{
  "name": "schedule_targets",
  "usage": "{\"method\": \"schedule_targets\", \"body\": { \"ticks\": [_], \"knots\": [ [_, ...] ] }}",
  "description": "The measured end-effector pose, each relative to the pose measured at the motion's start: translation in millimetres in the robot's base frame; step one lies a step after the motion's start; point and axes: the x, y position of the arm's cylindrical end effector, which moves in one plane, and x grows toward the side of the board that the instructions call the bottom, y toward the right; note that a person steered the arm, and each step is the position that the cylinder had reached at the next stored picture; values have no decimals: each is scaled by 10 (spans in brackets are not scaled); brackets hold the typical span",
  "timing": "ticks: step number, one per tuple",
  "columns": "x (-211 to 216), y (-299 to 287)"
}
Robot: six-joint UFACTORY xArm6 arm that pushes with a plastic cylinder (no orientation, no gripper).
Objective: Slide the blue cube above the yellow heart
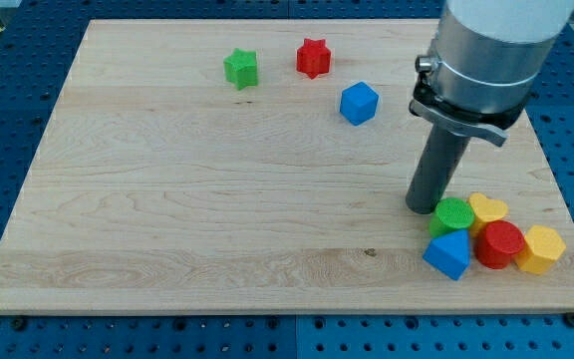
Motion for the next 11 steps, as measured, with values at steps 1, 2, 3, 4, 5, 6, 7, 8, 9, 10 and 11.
{"method": "schedule_targets", "body": {
  "ticks": [1,2,3,4,5,6,7,8,9,10,11],
  "knots": [
    [-252,-162],
    [-779,-746],
    [-1237,-1416],
    [-1300,-1481],
    [-1451,-1453],
    [-1816,-1303],
    [-1851,-1097],
    [-1750,-733],
    [-1586,-652],
    [-1548,-597],
    [-1496,-507]
  ]
}}
